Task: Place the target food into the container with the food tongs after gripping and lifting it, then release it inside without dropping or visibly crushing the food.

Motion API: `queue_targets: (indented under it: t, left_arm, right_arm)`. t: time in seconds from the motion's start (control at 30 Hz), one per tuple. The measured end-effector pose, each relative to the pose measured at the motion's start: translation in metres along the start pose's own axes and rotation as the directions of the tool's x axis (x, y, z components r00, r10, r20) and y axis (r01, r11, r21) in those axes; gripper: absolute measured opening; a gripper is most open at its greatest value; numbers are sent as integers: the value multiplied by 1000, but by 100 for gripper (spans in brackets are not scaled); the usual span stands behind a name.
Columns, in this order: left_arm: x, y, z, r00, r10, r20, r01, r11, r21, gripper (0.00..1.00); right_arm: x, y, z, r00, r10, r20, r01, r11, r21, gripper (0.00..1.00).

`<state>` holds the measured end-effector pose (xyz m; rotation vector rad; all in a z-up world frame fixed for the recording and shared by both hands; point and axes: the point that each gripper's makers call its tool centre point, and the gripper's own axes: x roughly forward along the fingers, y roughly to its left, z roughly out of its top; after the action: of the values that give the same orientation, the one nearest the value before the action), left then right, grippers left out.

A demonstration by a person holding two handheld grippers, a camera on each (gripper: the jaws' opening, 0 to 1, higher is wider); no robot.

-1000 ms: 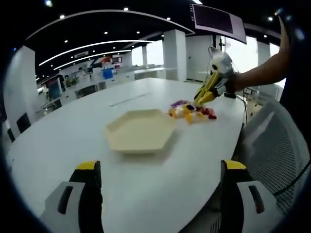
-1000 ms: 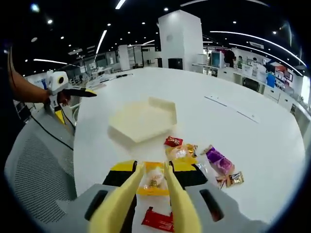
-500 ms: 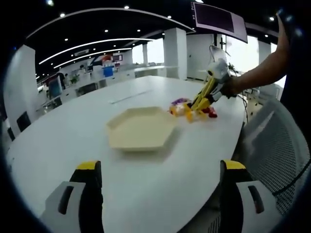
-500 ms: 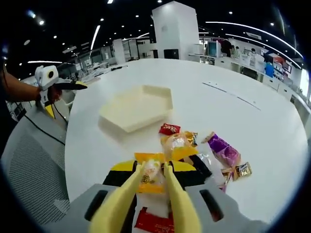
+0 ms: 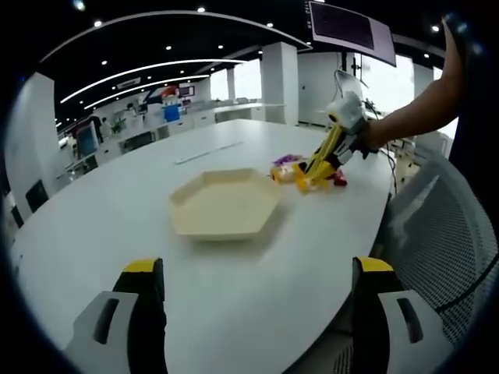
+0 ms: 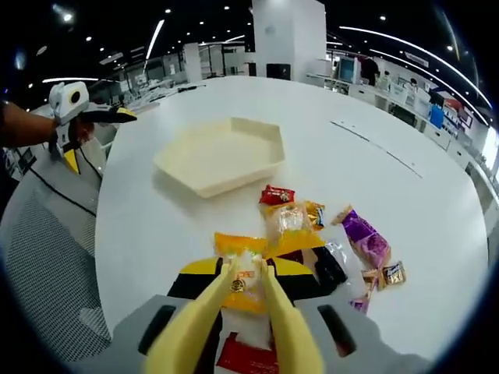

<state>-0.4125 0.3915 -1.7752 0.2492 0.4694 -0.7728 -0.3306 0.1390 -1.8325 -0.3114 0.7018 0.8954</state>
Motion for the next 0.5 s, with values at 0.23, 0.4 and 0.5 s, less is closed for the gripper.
queue_targets:
  t: [0.23, 0.4, 0.5]
  left_arm:
    - [-1, 1, 0, 1000, 3, 0, -3, 1000, -1, 96]
    - [-1, 2, 0, 1000, 7, 1, -7, 1000, -1, 95]
    - [-1, 2, 0, 1000, 8, 2, -8, 1000, -1, 95]
  right_arm:
    - [-1, 1, 0, 1000, -4, -6, 4, 999, 48, 17]
    - [-4, 1, 3, 1000, -1, 9, 0, 997, 79, 17]
    - [-5, -2, 0, 1000, -17, 18, 16, 999, 52, 22]
